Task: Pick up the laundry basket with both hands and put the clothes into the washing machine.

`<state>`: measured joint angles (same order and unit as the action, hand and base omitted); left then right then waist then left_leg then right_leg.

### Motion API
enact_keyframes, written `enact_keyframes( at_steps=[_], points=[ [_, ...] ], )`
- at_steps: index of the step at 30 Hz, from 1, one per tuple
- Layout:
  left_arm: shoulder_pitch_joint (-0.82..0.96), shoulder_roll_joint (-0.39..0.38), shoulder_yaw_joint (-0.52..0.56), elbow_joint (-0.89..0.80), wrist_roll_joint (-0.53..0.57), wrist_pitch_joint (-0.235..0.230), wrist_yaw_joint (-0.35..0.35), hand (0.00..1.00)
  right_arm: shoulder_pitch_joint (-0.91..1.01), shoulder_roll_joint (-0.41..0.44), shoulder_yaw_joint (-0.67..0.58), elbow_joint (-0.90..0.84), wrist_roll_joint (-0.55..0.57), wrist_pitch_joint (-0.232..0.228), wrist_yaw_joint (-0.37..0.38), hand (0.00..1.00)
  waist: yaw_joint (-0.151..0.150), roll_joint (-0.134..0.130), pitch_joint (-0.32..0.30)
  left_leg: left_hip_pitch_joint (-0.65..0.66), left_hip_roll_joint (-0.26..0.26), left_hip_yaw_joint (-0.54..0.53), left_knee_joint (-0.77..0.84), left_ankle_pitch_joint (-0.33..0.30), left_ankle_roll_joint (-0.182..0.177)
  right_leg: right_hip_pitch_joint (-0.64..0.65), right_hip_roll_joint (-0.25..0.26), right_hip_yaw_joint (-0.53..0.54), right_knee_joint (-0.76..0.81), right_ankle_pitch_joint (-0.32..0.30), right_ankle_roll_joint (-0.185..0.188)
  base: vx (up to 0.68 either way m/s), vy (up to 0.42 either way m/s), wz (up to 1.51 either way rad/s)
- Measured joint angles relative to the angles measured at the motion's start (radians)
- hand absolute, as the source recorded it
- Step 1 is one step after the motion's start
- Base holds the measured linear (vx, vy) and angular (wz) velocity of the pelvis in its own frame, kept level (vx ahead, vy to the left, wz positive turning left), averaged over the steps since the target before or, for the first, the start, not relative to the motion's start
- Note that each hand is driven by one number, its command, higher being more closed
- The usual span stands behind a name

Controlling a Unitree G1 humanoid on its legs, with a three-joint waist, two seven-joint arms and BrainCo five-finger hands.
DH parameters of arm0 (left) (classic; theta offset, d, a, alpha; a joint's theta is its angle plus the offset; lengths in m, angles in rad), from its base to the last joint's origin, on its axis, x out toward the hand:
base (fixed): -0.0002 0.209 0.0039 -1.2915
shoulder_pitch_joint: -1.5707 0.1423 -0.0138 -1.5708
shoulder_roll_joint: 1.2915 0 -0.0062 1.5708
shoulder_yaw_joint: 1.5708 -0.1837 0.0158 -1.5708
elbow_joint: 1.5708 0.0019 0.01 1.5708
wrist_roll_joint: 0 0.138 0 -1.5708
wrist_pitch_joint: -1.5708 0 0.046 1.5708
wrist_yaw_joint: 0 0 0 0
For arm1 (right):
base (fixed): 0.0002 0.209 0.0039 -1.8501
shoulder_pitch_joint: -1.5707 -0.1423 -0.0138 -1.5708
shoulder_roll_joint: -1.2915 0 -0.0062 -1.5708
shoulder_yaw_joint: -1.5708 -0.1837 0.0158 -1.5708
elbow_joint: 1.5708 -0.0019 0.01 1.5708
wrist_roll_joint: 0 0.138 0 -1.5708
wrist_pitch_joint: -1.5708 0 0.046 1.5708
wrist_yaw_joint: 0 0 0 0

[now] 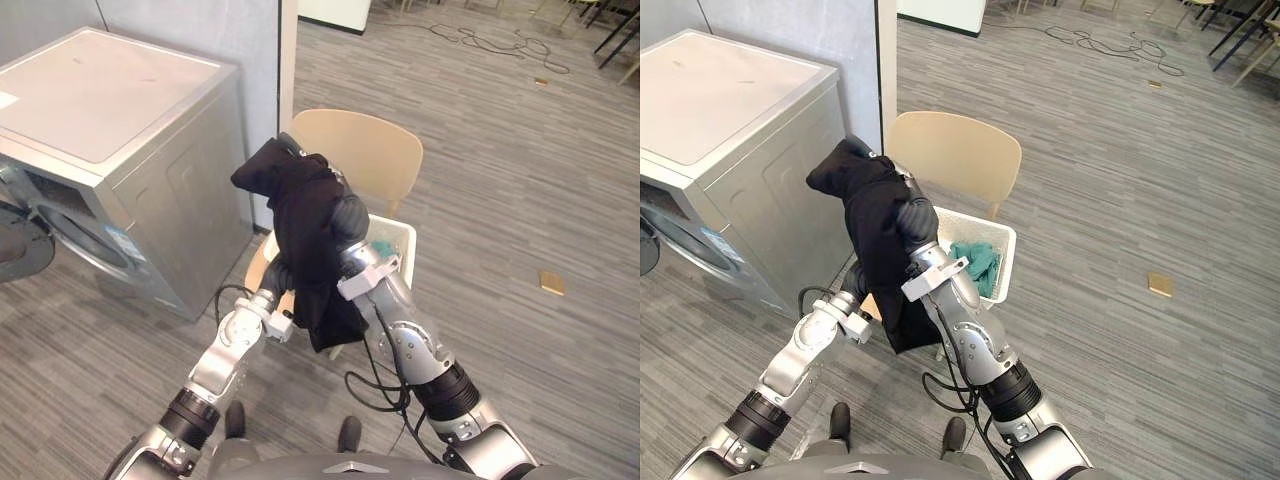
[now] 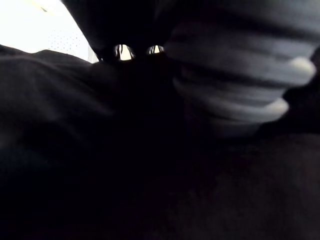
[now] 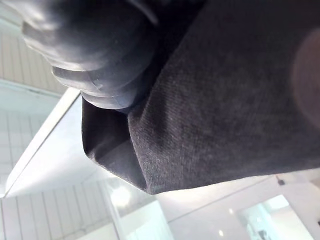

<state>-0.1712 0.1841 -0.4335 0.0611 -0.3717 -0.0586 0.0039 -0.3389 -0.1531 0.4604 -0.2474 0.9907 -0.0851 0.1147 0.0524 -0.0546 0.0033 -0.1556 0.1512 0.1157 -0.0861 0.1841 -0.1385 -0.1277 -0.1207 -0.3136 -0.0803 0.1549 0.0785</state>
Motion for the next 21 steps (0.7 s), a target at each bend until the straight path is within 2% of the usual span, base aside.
enact_keyframes(
  at_steps=[4, 8, 9, 13, 21],
  points=[
    [0.0, -0.021, 0.01, 0.0, -0.02, 0.0, 0.04, 1.0, 0.025, 0.027, 0.0, 0.031, -0.015, -0.021, -0.019, 1.0, -0.002, 0.006, -0.007, 0.0, 0.001, 0.0, 0.0, 0.0, 0.0, 0.0, 0.001, 0.0, 0.0, 0.0, 0.0, 0.0, 0.0, 0.0],
    [0.012, -0.049, 0.065, 0.0, -0.02, -0.004, 0.071, 1.0, 0.066, 0.029, -0.005, 0.039, -0.019, -0.026, -0.034, 1.0, -0.001, 0.007, -0.011, 0.0, 0.001, -0.001, 0.0, 0.0, 0.0, 0.001, 0.001, -0.001, 0.0, 0.0, 0.0, 0.0, 0.0, 0.0],
    [0.02, -0.05, 0.084, 0.0, -0.02, -0.005, 0.078, 1.0, 0.085, 0.03, -0.009, 0.039, -0.039, -0.026, -0.036, 0.0, -0.001, 0.007, -0.011, 0.0, 0.001, -0.001, 0.0, 0.0, 0.0, 0.001, 0.001, -0.001, 0.0, 0.0, 0.0, 0.0, 0.0, 0.0],
    [0.061, -0.058, 0.112, 0.0, -0.019, -0.01, 0.079, 1.0, 0.136, 0.031, -0.047, 0.039, -0.057, -0.026, -0.042, 0.0, -0.001, 0.007, -0.011, 0.0, 0.001, -0.002, 0.0, -0.006, -0.003, 0.002, 0.001, -0.001, 0.0, 0.0, 0.001, 0.0, 0.0, 0.0],
    [0.156, -0.091, 0.188, -0.053, -0.03, -0.013, 0.084, 1.0, 0.206, 0.03, -0.128, 0.068, -0.2, -0.02, -0.075, 0.0, 0.0, 0.007, -0.011, 0.002, 0.001, -0.002, 0.0, -0.007, -0.003, 0.003, 0.001, 0.0, 0.0, 0.0, 0.001, 0.0, 0.0, 0.0]
  ],
)
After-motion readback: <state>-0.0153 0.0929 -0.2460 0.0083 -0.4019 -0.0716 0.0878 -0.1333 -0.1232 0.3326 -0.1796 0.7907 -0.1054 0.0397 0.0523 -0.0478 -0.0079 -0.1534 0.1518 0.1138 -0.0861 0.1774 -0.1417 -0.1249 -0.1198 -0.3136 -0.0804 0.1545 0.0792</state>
